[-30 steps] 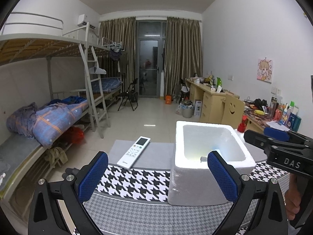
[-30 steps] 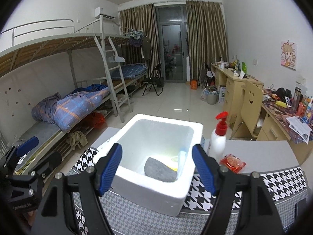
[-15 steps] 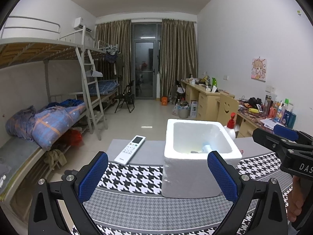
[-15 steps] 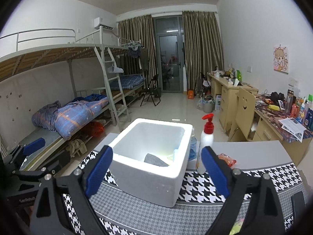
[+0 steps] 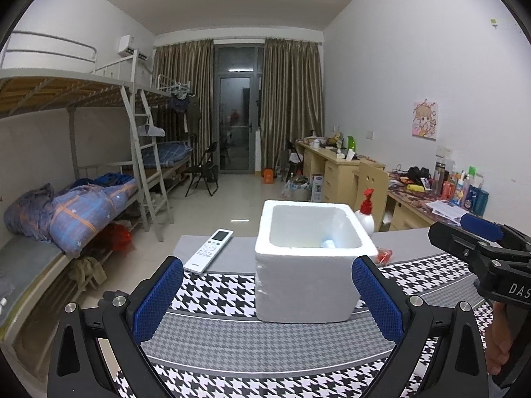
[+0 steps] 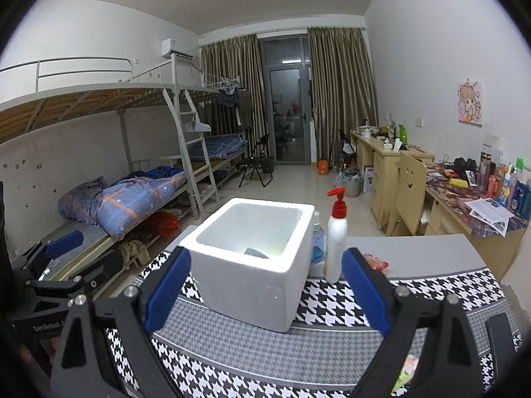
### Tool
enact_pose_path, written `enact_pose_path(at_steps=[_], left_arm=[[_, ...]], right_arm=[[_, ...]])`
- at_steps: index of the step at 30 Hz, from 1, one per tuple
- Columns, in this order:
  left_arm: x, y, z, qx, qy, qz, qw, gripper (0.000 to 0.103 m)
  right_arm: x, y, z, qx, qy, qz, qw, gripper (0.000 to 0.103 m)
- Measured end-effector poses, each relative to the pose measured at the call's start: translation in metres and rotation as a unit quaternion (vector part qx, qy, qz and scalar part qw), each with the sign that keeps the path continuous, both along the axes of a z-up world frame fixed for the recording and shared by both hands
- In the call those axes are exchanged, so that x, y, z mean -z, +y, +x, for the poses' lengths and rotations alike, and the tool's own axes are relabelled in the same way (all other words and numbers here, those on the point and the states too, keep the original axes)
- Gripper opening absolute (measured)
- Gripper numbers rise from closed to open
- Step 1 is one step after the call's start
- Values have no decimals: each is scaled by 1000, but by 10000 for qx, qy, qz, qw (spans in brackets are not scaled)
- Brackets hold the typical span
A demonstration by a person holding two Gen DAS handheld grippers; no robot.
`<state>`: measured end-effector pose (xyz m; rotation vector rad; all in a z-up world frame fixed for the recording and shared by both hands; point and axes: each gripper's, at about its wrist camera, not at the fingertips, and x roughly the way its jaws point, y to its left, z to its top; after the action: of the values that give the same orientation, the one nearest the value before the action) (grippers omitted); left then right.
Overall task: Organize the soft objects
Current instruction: 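Withdraw both grippers from the box back toward the runner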
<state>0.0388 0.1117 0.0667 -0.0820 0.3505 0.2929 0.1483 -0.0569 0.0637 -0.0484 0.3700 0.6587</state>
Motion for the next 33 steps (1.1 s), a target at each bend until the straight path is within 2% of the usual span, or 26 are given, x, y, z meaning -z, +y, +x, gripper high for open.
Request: enact_pose_path(at_steps=[16,33], left_arm=[[4,-23,-22,130,-218,53,9997,102],[15,-50,-42,391,-438,129,9982,102]], right_arm=[[3,-33,-31,83,-227,224,9995,95],[16,-57,-46,316,-352,191,9987,95]])
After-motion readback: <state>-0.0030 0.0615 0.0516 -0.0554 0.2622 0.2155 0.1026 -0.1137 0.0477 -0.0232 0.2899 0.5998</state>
